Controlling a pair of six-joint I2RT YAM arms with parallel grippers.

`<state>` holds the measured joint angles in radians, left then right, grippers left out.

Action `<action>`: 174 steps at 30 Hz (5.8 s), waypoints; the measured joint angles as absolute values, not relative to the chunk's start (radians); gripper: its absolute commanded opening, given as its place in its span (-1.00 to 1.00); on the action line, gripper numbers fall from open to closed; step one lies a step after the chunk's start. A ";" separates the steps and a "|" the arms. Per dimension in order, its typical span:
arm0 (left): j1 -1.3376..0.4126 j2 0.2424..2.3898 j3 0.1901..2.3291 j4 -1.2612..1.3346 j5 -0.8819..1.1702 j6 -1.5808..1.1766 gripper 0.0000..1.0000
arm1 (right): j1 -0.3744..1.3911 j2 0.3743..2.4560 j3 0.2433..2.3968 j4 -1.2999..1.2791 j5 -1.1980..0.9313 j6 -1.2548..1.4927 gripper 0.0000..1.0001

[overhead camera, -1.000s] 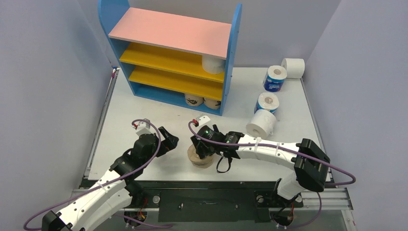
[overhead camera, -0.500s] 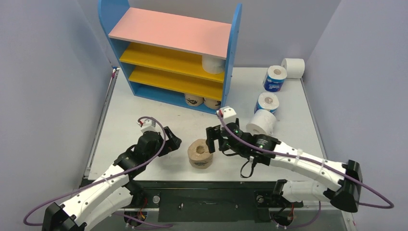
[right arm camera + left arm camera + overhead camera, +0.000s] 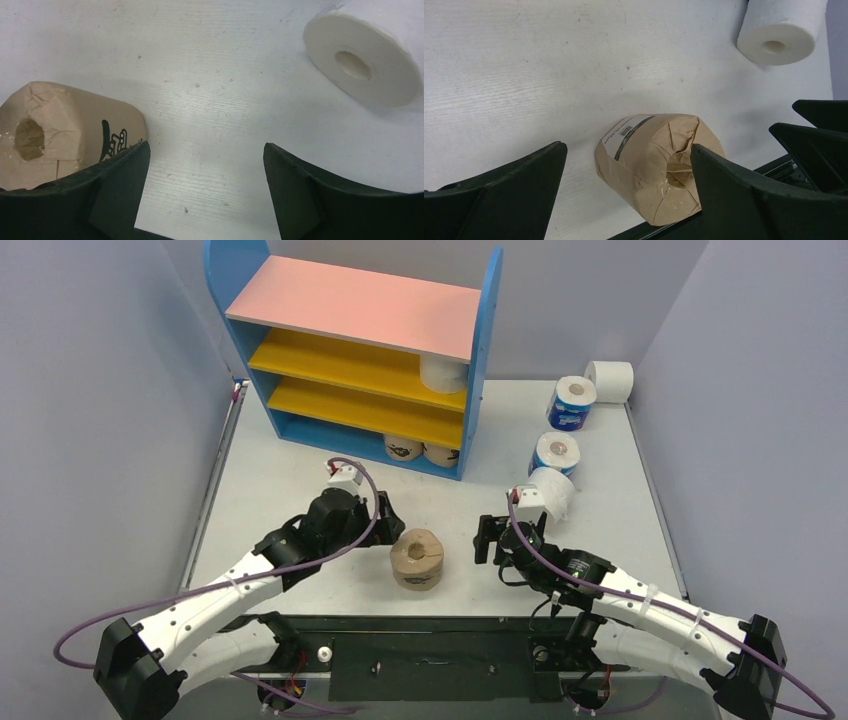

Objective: Place and organize the paper towels onto the shelf
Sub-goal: Place the paper towel at the center of the board, then pick up the paper towel from the center of the board, then place the paper towel on the shelf.

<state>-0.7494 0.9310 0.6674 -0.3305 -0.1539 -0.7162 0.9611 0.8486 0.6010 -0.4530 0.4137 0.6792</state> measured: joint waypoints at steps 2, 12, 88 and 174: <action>-0.765 0.968 0.692 -0.334 -0.148 -0.692 0.78 | 0.954 0.849 0.584 -0.443 0.421 0.693 0.56; -0.829 1.119 0.719 -0.365 -0.121 -0.620 0.70 | 0.947 0.853 0.572 -0.402 0.430 0.711 0.55; -0.533 1.061 0.869 -0.581 -0.360 -0.768 -0.21 | 0.869 0.803 0.502 -0.373 0.451 0.689 0.52; -0.280 1.809 1.367 -0.430 -0.426 -0.984 -0.31 | 0.837 0.830 0.488 -0.353 0.537 0.636 0.50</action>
